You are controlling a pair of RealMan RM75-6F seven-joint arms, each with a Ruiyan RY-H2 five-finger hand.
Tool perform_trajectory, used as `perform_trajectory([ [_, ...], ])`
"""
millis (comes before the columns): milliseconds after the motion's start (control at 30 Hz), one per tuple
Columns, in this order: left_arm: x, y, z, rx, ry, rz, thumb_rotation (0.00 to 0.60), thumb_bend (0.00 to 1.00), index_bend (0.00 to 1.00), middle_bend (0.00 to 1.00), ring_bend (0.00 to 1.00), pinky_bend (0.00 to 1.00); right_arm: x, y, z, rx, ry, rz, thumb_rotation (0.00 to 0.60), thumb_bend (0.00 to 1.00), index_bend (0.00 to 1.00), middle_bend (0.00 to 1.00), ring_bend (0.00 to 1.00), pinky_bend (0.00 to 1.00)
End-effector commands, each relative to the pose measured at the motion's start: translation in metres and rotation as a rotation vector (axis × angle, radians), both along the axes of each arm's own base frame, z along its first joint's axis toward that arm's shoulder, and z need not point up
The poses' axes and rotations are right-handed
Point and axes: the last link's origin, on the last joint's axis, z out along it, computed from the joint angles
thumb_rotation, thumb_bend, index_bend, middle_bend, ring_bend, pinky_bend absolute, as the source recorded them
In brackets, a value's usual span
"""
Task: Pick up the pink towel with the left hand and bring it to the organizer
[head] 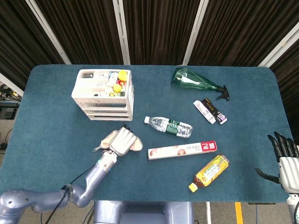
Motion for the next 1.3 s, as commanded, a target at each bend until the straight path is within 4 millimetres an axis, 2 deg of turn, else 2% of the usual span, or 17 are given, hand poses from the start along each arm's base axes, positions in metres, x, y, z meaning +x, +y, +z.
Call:
perform_trajectory([
  [33, 0.004, 0.001, 0.034, -0.043, 0.059, -0.217, 0.6, 0.7, 0.92, 0.7, 0.6, 0.53, 0.0, 0.0, 0.0, -0.001, 0.001, -0.001, 0.6, 0.01, 0.07, 0.0, 0.0, 0.0],
  [267, 0.018, 0.011, 0.092, -0.071, 0.184, -0.61, 0.6, 0.7, 0.92, 0.7, 0.6, 0.53, 0.001, 0.0, 0.0, -0.008, 0.006, -0.001, 0.6, 0.01, 0.07, 0.0, 0.0, 0.0],
  [567, 0.044, 0.025, 0.137, -0.05, 0.174, -0.802, 0.6, 0.7, 0.93, 0.7, 0.6, 0.53, 0.001, 0.0, -0.001, -0.011, 0.005, -0.005, 0.6, 0.01, 0.07, 0.0, 0.0, 0.0],
  [800, 0.056, 0.026, 0.15, -0.05, 0.179, -0.889, 0.6, 0.7, 0.93, 0.7, 0.6, 0.53, 0.001, 0.0, -0.001, -0.013, 0.007, -0.004, 0.6, 0.01, 0.07, 0.0, 0.0, 0.0],
  [1300, 0.055, 0.027, 0.166, -0.042, 0.218, -0.934, 0.6, 0.7, 0.93, 0.7, 0.6, 0.53, 0.002, -0.001, -0.002, -0.011, 0.008, -0.001, 0.6, 0.01, 0.07, 0.0, 0.0, 0.0],
])
